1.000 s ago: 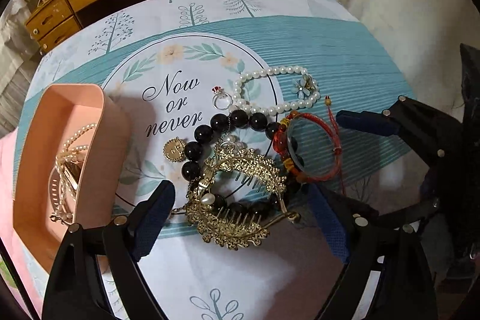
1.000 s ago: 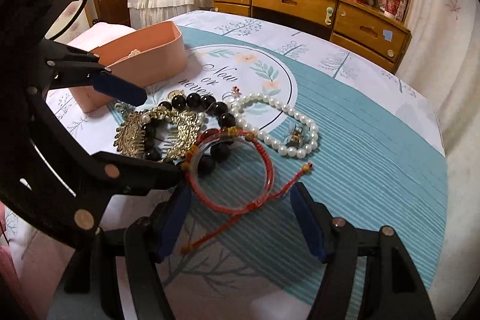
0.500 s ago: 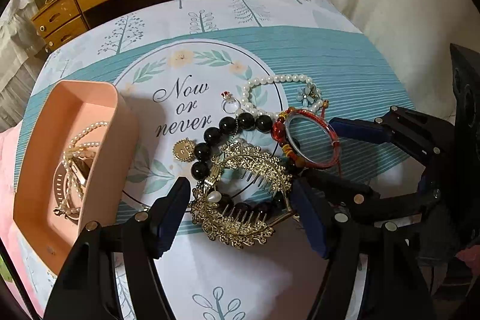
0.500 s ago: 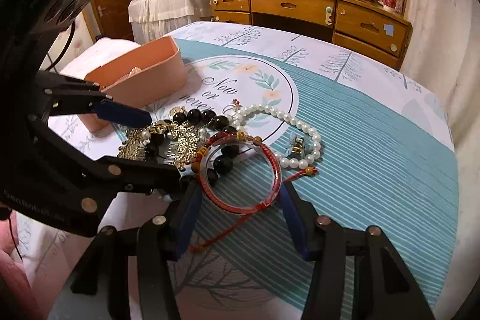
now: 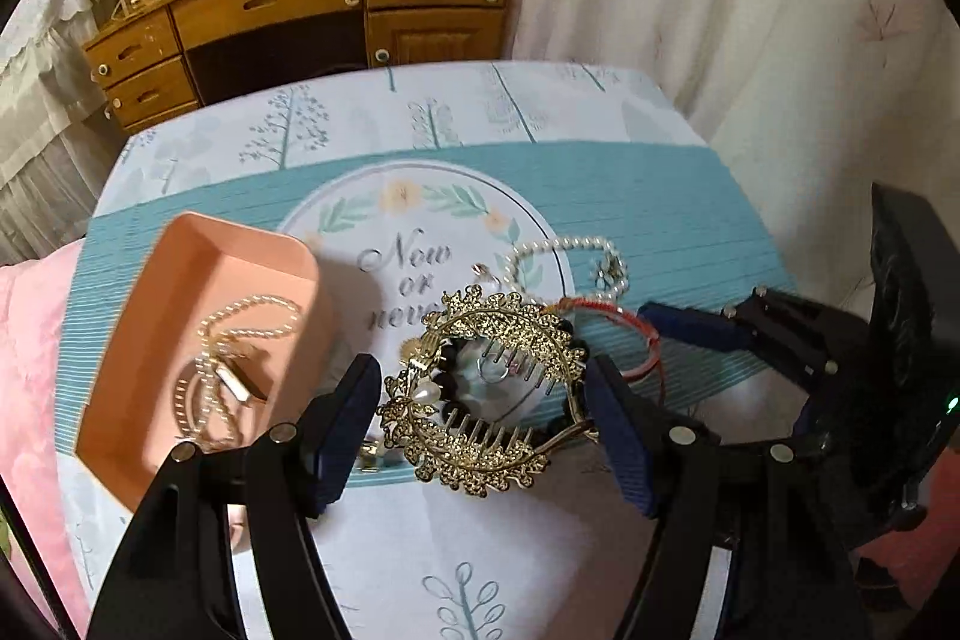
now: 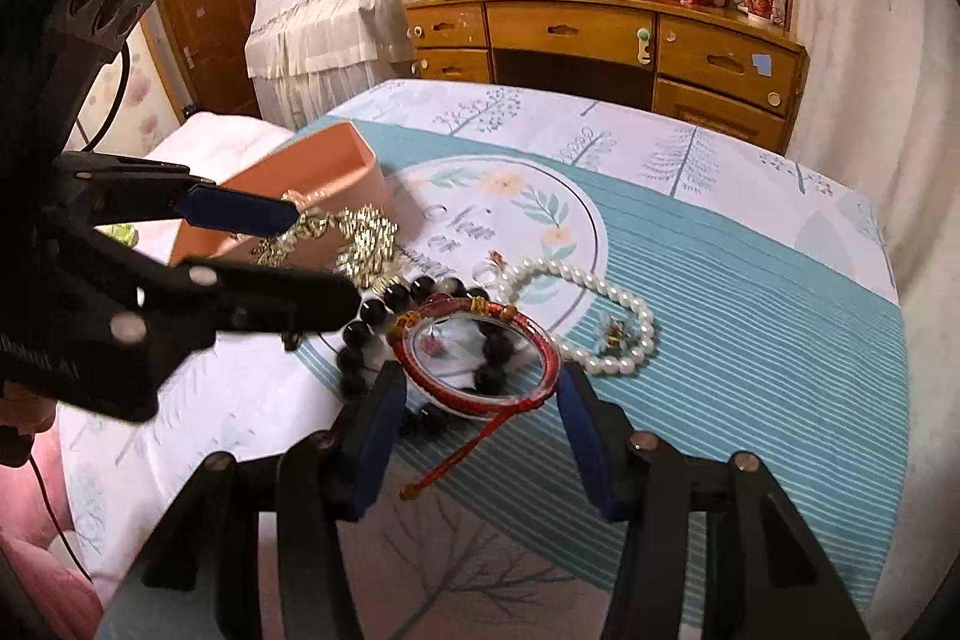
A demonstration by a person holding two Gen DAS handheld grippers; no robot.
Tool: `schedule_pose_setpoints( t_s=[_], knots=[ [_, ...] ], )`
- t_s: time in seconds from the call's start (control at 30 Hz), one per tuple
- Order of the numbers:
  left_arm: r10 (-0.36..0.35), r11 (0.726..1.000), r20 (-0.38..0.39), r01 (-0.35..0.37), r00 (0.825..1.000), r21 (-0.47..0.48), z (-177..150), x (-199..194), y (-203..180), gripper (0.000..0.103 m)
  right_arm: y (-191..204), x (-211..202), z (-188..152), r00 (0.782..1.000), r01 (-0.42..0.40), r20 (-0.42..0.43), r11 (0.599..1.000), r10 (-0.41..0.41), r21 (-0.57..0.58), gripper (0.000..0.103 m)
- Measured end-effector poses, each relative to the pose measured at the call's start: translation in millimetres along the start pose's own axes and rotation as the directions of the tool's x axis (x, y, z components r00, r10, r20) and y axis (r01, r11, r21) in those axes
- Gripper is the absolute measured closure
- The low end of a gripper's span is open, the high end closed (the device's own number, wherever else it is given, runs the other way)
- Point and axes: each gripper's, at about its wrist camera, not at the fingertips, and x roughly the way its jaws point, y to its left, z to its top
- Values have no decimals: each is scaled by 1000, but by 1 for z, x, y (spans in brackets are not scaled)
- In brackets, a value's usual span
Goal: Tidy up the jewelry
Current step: 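Lift the hair clip into the tray with the left tool while the right tool drops the red bracelet in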
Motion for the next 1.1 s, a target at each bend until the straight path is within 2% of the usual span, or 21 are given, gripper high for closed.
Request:
schedule_pose_setpoints(
  t_s=[0.2,0.6,0.9,1.1],
  knots=[
    [-1,1000,25,1,1000,-27,1,-24,22,34,16,-6,13,1000,4,20,1000,-4,20,51],
    [31,998,88,-27,996,-56,-5,-65,89,34,76,-22,67,991,-12,133,1000,11,10,51],
    [49,998,92,-46,995,-39,-17,-84,140,34,127,-9,95,984,1,176,1000,3,-23,51],
    [51,998,93,-47,994,-45,-17,-83,161,34,148,5,106,984,21,180,999,-14,-36,50]
  ],
)
